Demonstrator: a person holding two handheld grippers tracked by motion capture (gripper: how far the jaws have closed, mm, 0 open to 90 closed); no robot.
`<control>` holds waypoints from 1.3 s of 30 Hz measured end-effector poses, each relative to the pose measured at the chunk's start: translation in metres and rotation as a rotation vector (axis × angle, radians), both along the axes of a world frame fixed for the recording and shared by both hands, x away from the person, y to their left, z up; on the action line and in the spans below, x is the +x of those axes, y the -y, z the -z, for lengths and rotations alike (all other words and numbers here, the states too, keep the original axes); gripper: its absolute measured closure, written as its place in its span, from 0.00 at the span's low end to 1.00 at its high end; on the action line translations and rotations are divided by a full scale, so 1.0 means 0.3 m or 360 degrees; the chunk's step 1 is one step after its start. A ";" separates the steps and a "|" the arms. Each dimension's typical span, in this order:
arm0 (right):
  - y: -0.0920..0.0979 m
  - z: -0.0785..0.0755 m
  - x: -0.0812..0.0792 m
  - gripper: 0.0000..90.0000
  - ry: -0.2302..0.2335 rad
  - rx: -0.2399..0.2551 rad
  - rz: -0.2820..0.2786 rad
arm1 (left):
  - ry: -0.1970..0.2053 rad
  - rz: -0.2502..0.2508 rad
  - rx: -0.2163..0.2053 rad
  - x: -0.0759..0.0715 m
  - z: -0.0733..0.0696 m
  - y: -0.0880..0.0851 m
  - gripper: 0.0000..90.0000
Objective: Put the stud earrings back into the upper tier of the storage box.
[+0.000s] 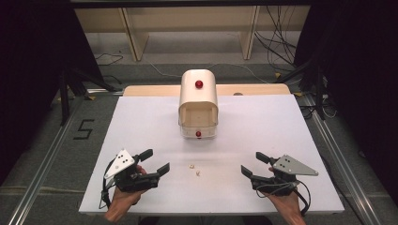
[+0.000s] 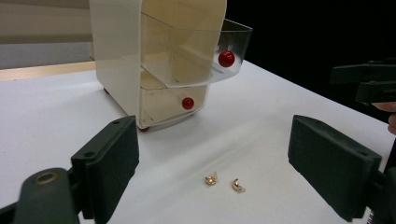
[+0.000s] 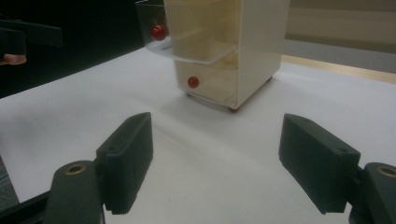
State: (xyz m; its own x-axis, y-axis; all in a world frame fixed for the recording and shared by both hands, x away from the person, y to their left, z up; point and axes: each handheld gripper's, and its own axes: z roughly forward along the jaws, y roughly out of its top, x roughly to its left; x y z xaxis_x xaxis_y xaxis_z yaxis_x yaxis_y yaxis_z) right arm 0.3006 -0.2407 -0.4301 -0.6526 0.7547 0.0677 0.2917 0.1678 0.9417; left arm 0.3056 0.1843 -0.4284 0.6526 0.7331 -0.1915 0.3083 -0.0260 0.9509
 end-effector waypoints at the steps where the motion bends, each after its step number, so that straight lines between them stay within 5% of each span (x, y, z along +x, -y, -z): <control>1: -0.001 0.000 0.000 0.30 -0.0001 0.0000 0.0000 | 0.0000 0.0000 -0.0001 0.000 0.000 0.000 0.18; 14: -0.020 -0.013 0.009 0.32 -0.0013 -0.0012 -0.0038 | -0.0003 -0.0004 -0.0004 0.001 0.000 -0.001 0.18; 24: -0.092 -0.045 0.029 0.35 -0.0054 -0.0075 -0.0190 | -0.0003 -0.0016 -0.0008 0.002 0.001 -0.004 0.18; 39: -0.265 -0.040 0.118 0.38 -0.0212 -0.0310 -0.0424 | -0.0002 -0.0021 -0.0016 0.002 -0.001 -0.007 0.18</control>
